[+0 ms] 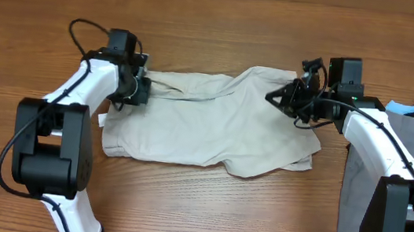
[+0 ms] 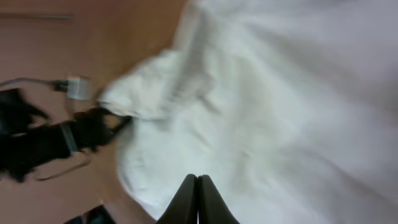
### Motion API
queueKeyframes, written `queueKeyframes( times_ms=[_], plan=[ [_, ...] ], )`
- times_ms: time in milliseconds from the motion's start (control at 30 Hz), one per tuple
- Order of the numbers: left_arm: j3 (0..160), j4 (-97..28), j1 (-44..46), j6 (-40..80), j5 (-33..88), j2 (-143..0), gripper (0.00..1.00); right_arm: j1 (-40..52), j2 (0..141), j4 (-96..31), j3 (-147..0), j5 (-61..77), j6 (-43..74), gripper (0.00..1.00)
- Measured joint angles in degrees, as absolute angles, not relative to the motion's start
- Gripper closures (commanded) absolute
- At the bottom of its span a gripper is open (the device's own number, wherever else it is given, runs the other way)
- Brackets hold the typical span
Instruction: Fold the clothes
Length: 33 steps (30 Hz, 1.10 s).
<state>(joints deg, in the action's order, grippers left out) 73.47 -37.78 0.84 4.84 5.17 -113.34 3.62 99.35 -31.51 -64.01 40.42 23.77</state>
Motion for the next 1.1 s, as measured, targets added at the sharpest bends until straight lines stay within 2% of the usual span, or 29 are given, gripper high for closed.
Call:
queueKeyframes(
  times_ms=[133, 267, 333, 400, 467, 900, 1100],
  plan=[
    [73.6, -37.6, -3.2, 11.3, 8.8, -113.7, 0.93, 5.2, 99.4, -38.8, -64.0, 30.9, 23.1, 0.91],
    [73.6, -38.1, -5.3, 11.9, 11.2, -113.8, 0.91, 8.0, 99.7, -43.0, -64.0, 22.6, 22.1, 0.88],
    [73.7, -38.4, -5.4, 11.5, 11.8, -113.8, 0.91, 9.1, 101.1, -44.2, -64.0, 19.5, 20.8, 0.89],
    [73.8, -38.8, -5.4, 11.0, 12.0, -113.9, 0.91, 9.4, 103.7, -44.9, -64.0, 17.2, 19.6, 0.96],
    [74.0, -39.3, -5.4, 10.4, 12.0, -113.9, 0.91, 9.3, 106.3, -46.3, -64.0, 14.6, 19.4, 0.96],
    [83.3, -52.4, -8.3, 5.4, 12.7, -114.7, 0.90, 3.6, 108.4, -58.1, -65.2, 8.4, 26.2, 0.96],
    [90.4, -58.2, -7.6, 2.5, 18.2, -114.1, 0.88, 3.4, 107.2, -59.5, -64.3, 6.9, 25.5, 0.96]
  ],
)
